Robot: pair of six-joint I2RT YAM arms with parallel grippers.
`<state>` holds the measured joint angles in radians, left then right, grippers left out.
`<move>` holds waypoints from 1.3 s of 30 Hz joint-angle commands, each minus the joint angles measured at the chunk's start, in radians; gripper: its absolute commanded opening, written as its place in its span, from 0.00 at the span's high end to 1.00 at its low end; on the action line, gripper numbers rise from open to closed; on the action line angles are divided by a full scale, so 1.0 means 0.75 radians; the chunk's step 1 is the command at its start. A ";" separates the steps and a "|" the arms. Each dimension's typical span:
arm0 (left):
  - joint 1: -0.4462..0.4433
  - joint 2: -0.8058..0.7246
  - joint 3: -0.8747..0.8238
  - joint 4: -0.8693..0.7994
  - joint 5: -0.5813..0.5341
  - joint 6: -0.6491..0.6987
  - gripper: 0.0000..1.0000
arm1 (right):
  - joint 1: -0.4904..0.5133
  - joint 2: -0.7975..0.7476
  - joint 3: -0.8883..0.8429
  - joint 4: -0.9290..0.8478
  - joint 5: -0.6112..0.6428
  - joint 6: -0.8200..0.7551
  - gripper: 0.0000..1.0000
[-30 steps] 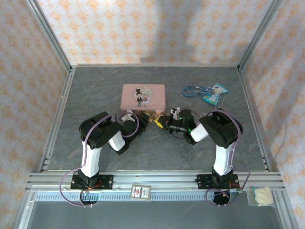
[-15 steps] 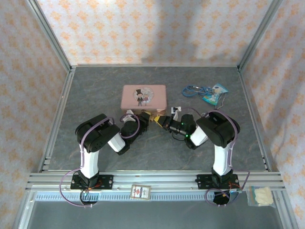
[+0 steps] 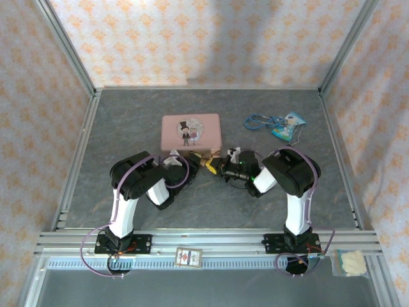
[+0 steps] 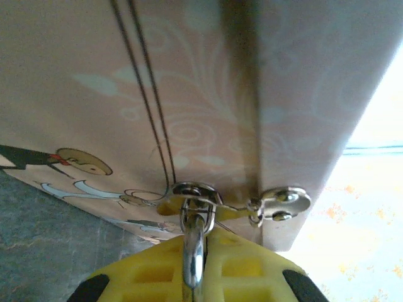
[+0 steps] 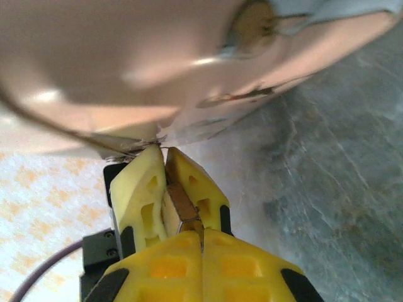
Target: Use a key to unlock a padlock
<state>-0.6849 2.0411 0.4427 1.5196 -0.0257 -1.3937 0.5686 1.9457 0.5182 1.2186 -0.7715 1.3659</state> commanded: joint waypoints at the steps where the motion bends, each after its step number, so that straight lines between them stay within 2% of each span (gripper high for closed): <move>1: -0.097 0.008 0.010 0.426 0.290 0.190 1.00 | 0.009 -0.082 0.022 0.071 -0.112 0.352 1.00; 8: -0.097 -0.001 0.033 0.425 0.355 0.288 1.00 | 0.009 -0.038 0.011 0.503 -0.156 0.964 1.00; 12: -0.096 -0.013 0.019 0.426 0.336 0.302 1.00 | 0.008 -0.054 0.041 0.469 -0.160 0.951 1.00; 16: -0.092 -0.011 0.006 0.424 0.302 0.249 1.00 | -0.011 -0.100 0.042 0.299 -0.150 0.735 1.00; 17: -0.091 -0.013 0.000 0.425 0.286 0.231 1.00 | -0.021 -0.123 0.043 0.219 -0.149 0.642 0.97; 22: -0.080 -0.020 -0.028 0.425 0.202 0.165 1.00 | -0.055 -0.280 0.037 -0.201 -0.054 0.213 0.74; 26: -0.061 -0.007 -0.024 0.411 0.170 0.099 1.00 | -0.067 -0.440 0.105 -0.716 0.102 -0.221 0.62; 29: -0.056 -0.013 -0.010 0.371 0.163 0.077 1.00 | -0.067 -0.542 0.136 -1.030 0.260 -0.495 0.57; 34: -0.050 -0.055 0.021 0.235 0.174 0.075 1.00 | -0.044 -0.677 0.152 -1.373 0.528 -0.876 0.55; 39: -0.040 -0.110 0.052 0.088 0.197 0.056 1.00 | 0.040 -0.766 0.229 -1.602 0.652 -1.279 0.60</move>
<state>-0.7136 2.0174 0.4446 1.5616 0.0875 -1.3392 0.5591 1.4071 0.6415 0.1967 -0.4015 0.6792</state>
